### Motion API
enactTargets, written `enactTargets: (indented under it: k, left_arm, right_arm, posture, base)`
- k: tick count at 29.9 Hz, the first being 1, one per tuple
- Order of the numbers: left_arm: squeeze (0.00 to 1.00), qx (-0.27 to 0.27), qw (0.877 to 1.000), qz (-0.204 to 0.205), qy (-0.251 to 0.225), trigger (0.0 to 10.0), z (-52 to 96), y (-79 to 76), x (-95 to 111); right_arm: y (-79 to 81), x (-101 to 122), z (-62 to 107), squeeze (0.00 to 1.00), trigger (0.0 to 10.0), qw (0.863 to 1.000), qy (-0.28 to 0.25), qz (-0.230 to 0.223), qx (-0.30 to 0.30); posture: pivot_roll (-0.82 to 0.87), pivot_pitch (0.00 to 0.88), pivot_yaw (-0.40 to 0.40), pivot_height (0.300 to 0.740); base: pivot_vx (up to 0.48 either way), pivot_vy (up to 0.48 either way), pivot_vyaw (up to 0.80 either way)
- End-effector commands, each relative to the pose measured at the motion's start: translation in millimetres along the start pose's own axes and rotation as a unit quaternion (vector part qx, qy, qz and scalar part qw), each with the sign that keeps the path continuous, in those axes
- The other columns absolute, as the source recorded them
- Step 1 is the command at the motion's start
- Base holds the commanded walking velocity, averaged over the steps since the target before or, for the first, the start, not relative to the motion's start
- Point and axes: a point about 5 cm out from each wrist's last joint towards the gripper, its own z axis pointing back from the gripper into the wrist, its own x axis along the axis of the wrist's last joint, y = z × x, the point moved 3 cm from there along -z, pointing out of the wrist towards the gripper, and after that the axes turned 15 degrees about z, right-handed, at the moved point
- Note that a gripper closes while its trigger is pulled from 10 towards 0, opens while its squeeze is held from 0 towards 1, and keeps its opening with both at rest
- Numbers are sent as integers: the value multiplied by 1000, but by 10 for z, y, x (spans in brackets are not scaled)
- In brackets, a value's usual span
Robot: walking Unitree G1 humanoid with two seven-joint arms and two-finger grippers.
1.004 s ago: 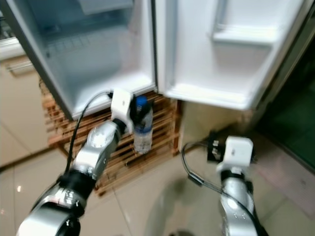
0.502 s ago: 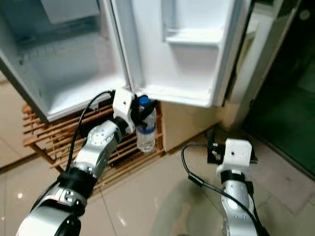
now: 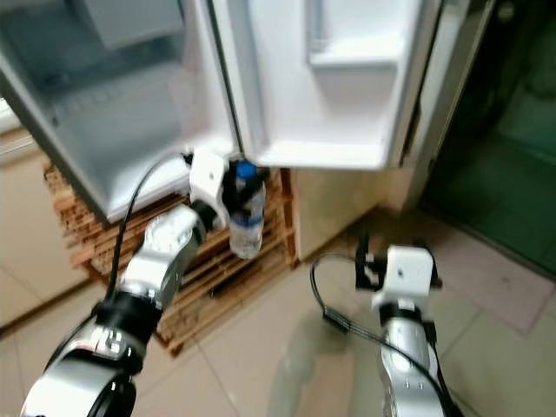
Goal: Restocking fridge
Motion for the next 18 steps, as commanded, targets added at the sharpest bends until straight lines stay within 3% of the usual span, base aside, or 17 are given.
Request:
enactTargets:
  k: [1, 3, 4, 8, 18]
  left_arm:
    - [0, -5, 1000, -10, -16, 10000, -28, 21, 148]
    - [0, -11, 1000, -10, -14, 10000, -42, -7, 136]
    - [0, -31, 999, -9, -19, 10000, -119, -132, 173]
    - [0, -50, 998, -10, -35, 10000, -208, -248, 295]
    - [0, -60, 995, 1, -77, 10000, -277, -262, 648]
  right_arm:
    - [25, 51, 12, 0, 10000, 1000, -13, -7, 4]
    - [29, 47, 20, 0, 10000, 1000, -12, -7, 6]
    - [53, 1, 54, 0, 10000, 1000, -5, -7, 13]
    - [91, -36, 84, 0, 10000, 1000, 1, -8, 21]
    - [167, -78, 111, 0, 10000, 999, 7, -17, 43]
  posture:
    - [-189, 0, 122, 723]
    - [-189, 0, 122, 723]
    - [-190, 0, 123, 723]
    - [-197, 0, 128, 723]
    - [-203, 0, 136, 723]
  base:
    - [454, 0, 0]
    - [454, 0, 0]
    - [458, 0, 0]
    - [455, 0, 0]
    - [439, 0, 0]
